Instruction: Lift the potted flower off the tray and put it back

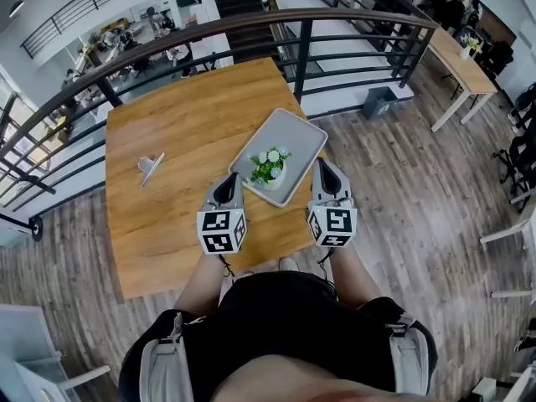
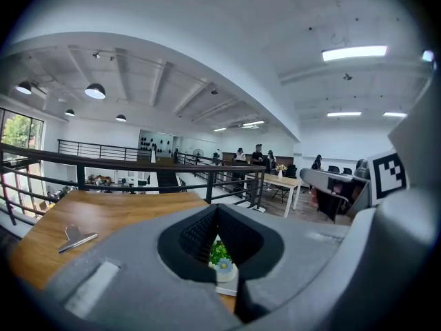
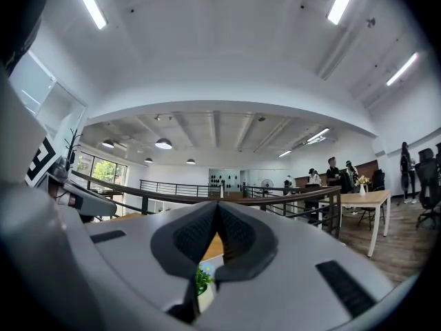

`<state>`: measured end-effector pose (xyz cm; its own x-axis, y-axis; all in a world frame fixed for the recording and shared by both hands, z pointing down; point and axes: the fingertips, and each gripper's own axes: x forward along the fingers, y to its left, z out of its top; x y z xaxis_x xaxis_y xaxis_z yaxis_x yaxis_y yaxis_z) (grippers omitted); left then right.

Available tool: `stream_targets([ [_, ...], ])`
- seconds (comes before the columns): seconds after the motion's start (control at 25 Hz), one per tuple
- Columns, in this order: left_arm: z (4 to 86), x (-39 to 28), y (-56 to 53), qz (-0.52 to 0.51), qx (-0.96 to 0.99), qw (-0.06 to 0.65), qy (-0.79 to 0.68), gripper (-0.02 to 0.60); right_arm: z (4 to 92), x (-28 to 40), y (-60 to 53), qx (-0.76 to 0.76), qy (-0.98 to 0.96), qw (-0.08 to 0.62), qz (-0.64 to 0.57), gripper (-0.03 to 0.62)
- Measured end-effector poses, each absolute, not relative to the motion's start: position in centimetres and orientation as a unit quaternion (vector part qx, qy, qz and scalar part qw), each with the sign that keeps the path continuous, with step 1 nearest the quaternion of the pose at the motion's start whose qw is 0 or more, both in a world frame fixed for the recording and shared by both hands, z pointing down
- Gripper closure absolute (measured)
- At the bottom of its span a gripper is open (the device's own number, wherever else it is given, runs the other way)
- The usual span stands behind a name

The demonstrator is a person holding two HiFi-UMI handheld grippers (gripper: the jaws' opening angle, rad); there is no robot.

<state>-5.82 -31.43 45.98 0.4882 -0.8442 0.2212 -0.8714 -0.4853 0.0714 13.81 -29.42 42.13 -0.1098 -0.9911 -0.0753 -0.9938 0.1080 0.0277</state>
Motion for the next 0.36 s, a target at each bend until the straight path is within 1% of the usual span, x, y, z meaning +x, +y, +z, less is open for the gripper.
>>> stream_targets([
  [0.36, 46.21, -6.41, -31.3, 0.078, 0.854, 0.093, -0.505, 0.569, 41.86, 13.73, -29.45, -0.668, 0.743, 0.023, 0.036, 0.599],
])
